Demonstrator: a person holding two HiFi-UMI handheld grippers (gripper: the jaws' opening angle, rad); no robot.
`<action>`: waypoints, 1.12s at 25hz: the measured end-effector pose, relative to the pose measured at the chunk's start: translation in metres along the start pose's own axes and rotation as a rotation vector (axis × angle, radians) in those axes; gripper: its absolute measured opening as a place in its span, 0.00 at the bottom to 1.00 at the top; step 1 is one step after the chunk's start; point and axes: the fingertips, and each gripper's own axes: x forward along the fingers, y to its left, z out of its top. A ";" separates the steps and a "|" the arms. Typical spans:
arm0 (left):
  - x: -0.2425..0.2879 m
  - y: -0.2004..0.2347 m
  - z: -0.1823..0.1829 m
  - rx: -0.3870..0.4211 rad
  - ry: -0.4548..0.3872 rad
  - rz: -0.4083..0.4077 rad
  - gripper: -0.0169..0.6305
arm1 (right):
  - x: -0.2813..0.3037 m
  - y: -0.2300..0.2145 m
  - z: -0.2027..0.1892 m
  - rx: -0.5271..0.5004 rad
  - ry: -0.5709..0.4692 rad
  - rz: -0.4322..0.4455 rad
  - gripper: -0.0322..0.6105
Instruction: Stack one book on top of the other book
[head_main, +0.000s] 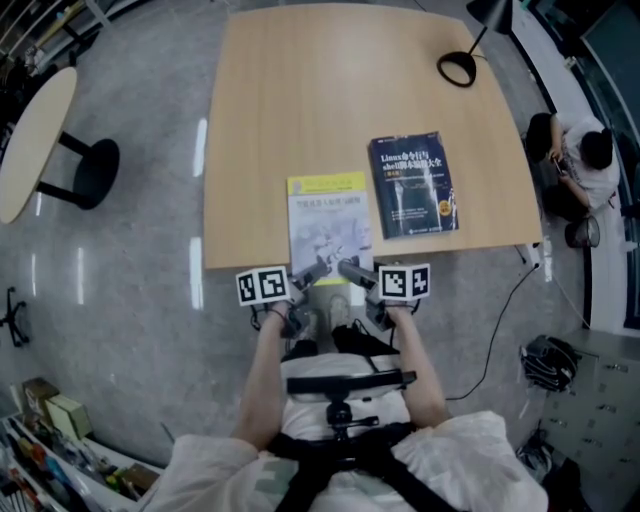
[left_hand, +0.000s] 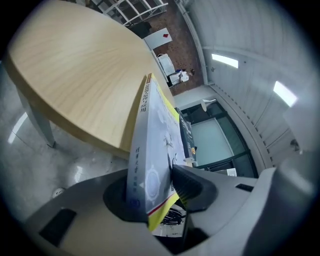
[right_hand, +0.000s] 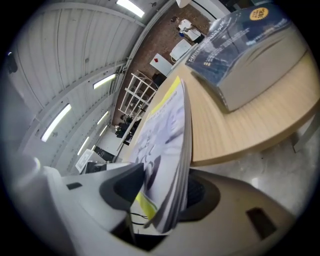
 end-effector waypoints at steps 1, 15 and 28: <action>0.000 -0.001 0.000 0.009 -0.002 0.001 0.27 | -0.001 0.002 0.001 -0.014 -0.001 -0.002 0.36; -0.014 -0.046 0.032 0.265 -0.109 0.005 0.19 | -0.016 0.043 0.036 -0.322 -0.083 -0.060 0.25; -0.064 -0.145 0.092 0.508 -0.246 -0.072 0.19 | -0.054 0.136 0.109 -0.522 -0.271 -0.004 0.25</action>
